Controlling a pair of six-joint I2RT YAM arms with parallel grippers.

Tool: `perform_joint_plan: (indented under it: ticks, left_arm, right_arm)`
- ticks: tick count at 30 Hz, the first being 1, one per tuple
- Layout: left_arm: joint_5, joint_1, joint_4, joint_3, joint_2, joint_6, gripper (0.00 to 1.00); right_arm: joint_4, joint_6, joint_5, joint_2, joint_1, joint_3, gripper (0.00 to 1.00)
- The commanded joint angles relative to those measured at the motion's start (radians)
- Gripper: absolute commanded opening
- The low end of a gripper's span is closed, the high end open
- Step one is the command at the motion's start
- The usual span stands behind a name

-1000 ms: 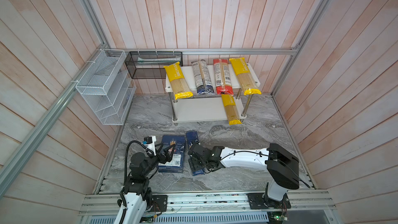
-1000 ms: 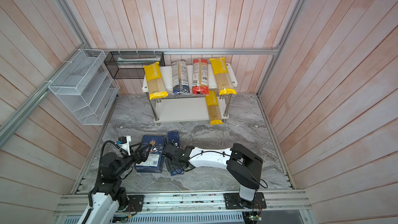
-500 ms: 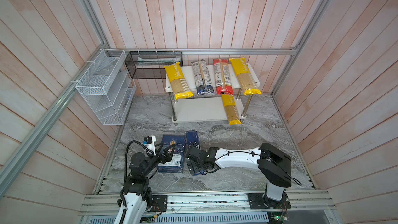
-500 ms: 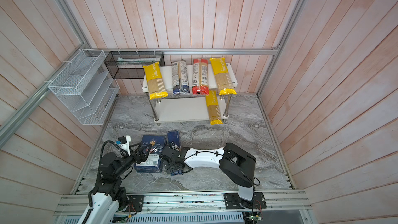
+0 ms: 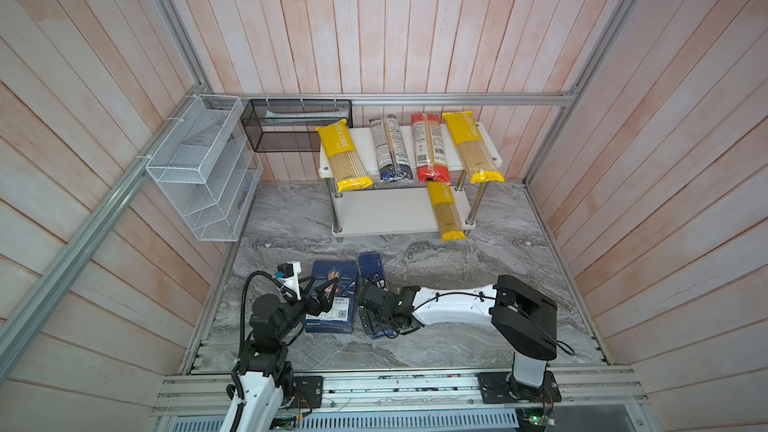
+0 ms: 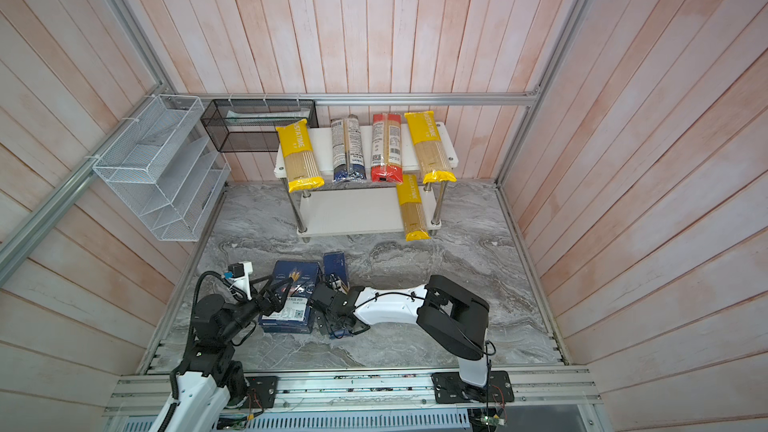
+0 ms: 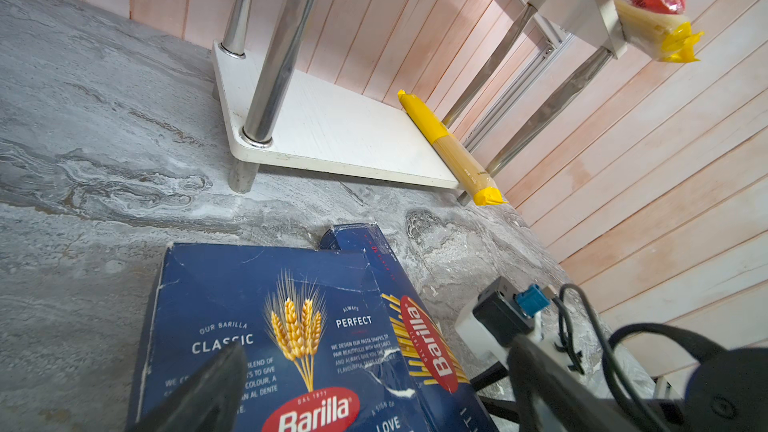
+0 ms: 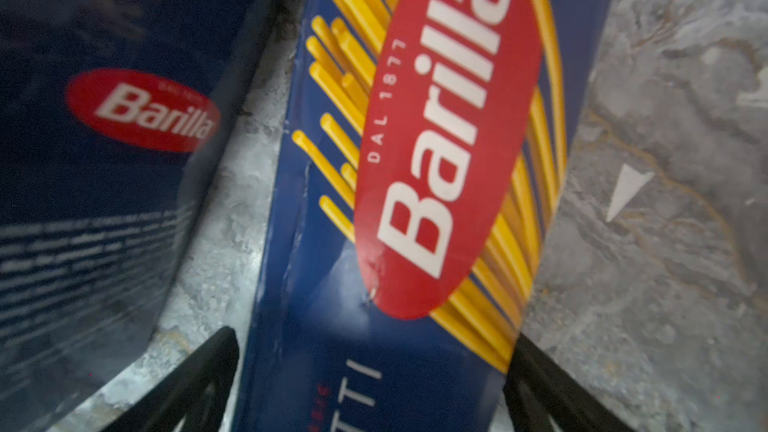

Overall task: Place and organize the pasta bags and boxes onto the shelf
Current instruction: 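Lower the right gripper and close it on the slim spaghetti box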

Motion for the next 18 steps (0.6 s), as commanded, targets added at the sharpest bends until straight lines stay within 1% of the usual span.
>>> perform_joint_plan:
  ticks: [1,4,12,16,18]
  left_arm:
    - [0.000,-0.004,0.017,-0.012,-0.007,0.006,1.00]
    - [0.002,-0.004,0.019,-0.012,-0.008,0.006,1.00]
    - [0.002,-0.003,0.020,-0.013,-0.006,0.007,1.00]
    - [0.000,-0.005,0.019,-0.012,-0.005,0.006,1.00]
    - [0.000,-0.004,0.019,-0.013,-0.004,0.007,1.00]
  right_arm:
    - [-0.046,0.025,0.027,0.033,0.002,-0.008,0.90]
    - [-0.040,0.028,0.028,0.020,0.002,-0.025,0.84]
    - [-0.004,0.029,0.045,-0.014,0.002,-0.054,0.70]
    - [-0.007,0.033,0.074,-0.031,0.002,-0.059,0.60]
    - [-0.001,0.033,0.084,-0.046,0.002,-0.067,0.59]
